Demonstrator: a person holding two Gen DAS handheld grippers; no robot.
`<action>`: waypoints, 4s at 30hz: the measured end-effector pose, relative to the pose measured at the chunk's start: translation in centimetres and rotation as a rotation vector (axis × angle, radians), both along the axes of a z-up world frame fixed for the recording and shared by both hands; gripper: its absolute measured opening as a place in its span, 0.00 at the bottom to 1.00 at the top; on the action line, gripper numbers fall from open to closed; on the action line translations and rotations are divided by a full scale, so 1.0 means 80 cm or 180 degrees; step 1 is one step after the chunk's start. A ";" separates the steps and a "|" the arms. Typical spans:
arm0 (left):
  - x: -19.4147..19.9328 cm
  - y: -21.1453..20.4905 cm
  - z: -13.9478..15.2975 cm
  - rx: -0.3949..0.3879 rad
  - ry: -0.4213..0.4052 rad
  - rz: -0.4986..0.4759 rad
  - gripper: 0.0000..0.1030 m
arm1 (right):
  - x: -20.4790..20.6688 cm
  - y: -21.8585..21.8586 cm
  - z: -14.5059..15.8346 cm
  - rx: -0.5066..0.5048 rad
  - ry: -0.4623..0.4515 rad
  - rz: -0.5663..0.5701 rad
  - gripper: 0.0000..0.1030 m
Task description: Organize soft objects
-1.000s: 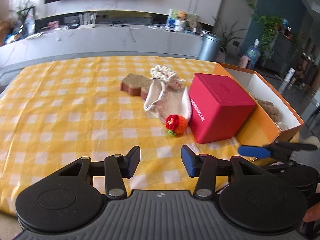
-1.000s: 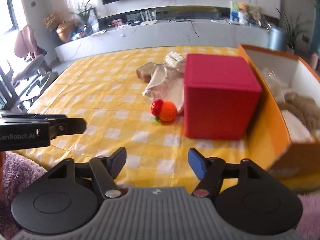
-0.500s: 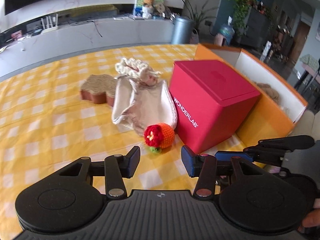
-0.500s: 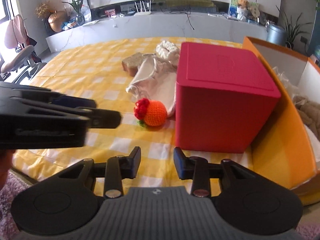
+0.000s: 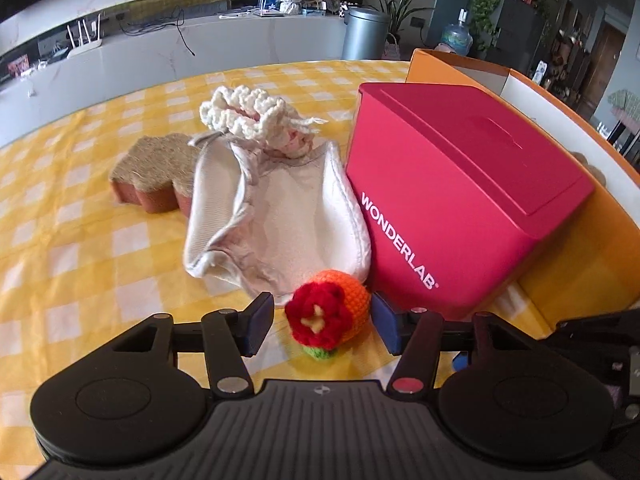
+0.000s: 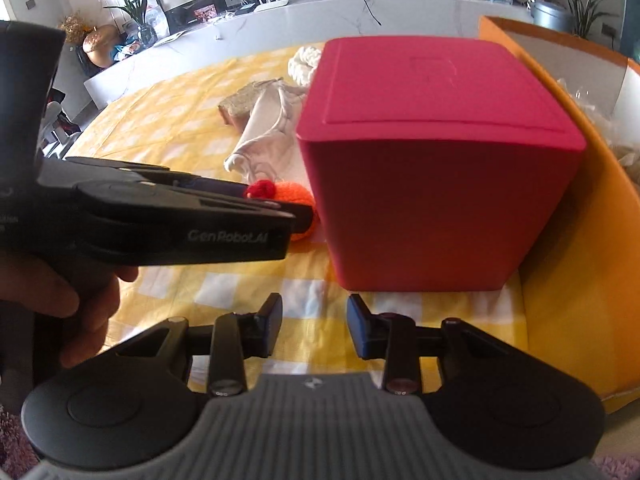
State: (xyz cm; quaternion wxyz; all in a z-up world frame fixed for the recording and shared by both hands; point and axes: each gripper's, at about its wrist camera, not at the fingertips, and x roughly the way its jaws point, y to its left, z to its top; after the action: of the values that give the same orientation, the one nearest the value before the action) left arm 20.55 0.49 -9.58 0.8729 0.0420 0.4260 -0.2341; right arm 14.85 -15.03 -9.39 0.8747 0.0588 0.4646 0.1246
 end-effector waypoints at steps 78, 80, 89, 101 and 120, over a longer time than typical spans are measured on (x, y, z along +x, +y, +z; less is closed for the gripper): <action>-0.153 0.106 0.080 -0.0486 0.0278 0.1286 0.52 | -0.081 -0.039 0.043 0.0580 0.0140 -0.0557 0.10; -0.151 0.096 0.078 -0.0485 0.0315 0.1249 0.52 | -0.080 -0.049 0.035 0.0550 0.0181 -0.0652 0.10; -0.131 0.050 0.058 -0.0505 0.0497 0.1011 0.52 | -0.067 -0.058 0.023 0.0159 0.0121 -0.0670 0.36; -0.121 0.037 0.036 -0.0448 0.0667 0.1002 0.52 | -0.042 -0.056 0.003 0.0186 0.0265 -0.0531 0.81; -0.140 0.051 0.050 -0.0391 0.0576 0.1113 0.52 | -0.070 -0.016 0.021 -0.0203 -0.0252 0.0107 0.09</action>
State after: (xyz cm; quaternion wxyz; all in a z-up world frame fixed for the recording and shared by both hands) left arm 9.34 4.59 -5.62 0.8594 -0.1071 0.4883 -0.1074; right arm 9.24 -16.34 -7.70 0.8916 0.0181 0.4343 0.1267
